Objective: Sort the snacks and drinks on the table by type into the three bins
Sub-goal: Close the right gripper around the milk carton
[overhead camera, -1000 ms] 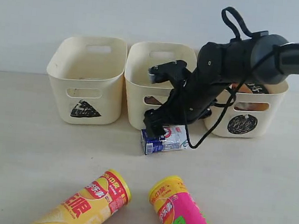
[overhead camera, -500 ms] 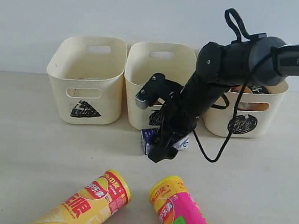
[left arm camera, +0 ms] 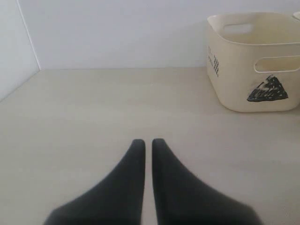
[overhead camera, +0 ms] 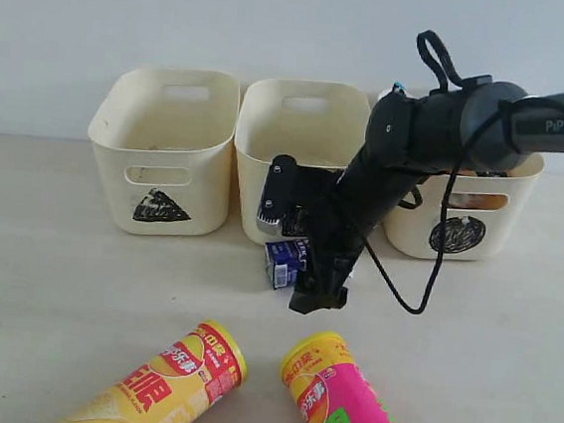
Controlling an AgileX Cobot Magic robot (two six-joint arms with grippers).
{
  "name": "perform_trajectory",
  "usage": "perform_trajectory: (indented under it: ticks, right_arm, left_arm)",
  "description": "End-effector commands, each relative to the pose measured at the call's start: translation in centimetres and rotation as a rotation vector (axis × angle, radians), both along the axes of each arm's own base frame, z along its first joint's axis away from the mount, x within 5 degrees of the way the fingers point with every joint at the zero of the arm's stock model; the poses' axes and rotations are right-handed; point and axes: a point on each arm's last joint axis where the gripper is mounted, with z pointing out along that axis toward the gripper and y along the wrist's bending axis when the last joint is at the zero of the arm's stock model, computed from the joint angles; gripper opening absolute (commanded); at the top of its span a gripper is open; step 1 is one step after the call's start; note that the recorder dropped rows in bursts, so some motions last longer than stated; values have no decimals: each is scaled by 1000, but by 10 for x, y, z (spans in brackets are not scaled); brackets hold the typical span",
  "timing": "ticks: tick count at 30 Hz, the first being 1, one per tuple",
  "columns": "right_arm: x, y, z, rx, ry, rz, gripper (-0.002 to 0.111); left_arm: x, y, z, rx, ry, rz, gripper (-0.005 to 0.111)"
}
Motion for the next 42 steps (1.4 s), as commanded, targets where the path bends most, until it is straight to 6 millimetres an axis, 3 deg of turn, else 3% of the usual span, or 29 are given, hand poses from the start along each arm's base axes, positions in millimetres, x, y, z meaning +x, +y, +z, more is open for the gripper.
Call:
perform_trajectory:
  ticks: [1,8,15,19,21,22,24,30,36,42]
  right_arm:
    - [2,1,-2,-3,-27,29,92]
    - [2,1,-4,-8,-30,40,92]
    - [4,1,-29,-44,7,49,89]
    - [5,1,-33,-47,3,47,55]
    - [5,1,-32,-47,-2,47,30]
    - [5,1,-32,-47,-2,47,12]
    - [5,1,-33,-48,0,47,0]
    - [-4,-1,-23,-61,77,67,0]
    - [-11,-2,4,-27,99,24,0]
    - [-18,-1,3,-41,162,44,0]
  left_arm:
    - [0,0,-1,-10,-3,1,4]
    - [0,0,-1,-10,-3,1,4]
    - [0,0,-1,-10,-3,1,4]
    - [0,0,-1,-10,-3,1,4]
    - [0,0,-1,-10,-3,1,4]
    - [0,0,-1,-10,-3,1,4]
    - [0,0,-1,-10,-3,1,4]
    - [0,0,-1,-10,-3,1,4]
    - [0,0,-1,-10,-3,1,4]
    - [0,0,-1,-10,-3,1,4]
